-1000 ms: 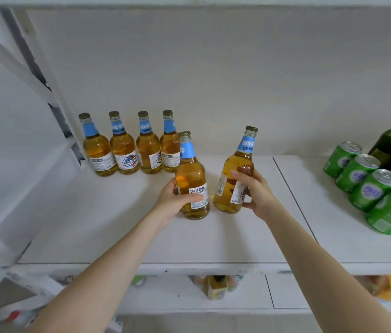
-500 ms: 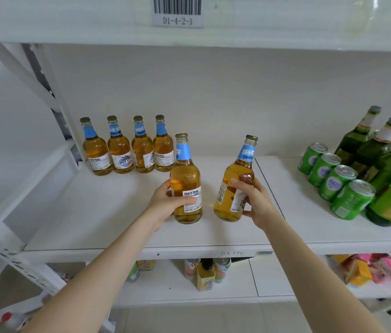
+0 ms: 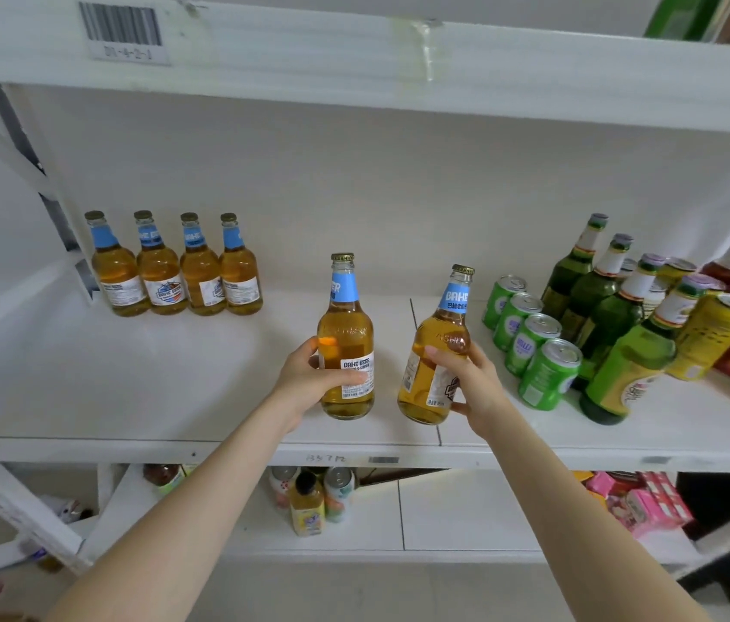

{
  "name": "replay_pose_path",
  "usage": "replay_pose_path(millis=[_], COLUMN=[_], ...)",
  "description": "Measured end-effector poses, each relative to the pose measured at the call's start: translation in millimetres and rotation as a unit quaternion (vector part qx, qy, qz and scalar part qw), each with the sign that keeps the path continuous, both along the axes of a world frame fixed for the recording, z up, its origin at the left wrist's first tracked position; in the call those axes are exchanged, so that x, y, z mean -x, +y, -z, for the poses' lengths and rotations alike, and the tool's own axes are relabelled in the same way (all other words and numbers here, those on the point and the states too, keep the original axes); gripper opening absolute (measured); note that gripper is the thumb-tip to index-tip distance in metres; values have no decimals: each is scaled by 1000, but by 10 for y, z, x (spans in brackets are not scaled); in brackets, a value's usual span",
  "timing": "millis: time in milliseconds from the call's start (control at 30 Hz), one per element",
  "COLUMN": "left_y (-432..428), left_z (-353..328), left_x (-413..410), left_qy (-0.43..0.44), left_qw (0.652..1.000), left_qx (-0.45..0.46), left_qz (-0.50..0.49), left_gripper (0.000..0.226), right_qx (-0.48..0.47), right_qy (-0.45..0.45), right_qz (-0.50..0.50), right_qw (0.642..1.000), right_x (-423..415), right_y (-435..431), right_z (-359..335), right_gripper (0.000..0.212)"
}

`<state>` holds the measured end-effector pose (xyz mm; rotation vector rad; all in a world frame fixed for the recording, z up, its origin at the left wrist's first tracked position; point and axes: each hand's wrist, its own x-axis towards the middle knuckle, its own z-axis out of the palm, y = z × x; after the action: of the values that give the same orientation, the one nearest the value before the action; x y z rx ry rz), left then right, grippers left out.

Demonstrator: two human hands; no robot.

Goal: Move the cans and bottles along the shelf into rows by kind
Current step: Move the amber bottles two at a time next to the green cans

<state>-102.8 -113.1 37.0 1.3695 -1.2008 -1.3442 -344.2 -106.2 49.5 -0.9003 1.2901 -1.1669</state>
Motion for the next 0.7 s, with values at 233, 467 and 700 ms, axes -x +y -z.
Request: replay_pose_path(millis=[233, 467, 700], left_y=[-145, -645, -1239], left_z=[17, 80, 161], left_x=[666, 1086, 1267], left_qy=[-20, -26, -24], left_qw=[1000, 999, 999], left_qx=[9, 14, 23], left_qz=[18, 22, 5], left_gripper=[66, 66, 69], right_qx=[-4, 19, 43], right_qy=[-8, -25, -41], right_qz=[13, 21, 40], right_qw=[1000, 999, 997], right_x=[614, 947, 989], right_y=[-96, -561, -1140], right_z=[65, 129, 261], right_gripper=[55, 65, 60])
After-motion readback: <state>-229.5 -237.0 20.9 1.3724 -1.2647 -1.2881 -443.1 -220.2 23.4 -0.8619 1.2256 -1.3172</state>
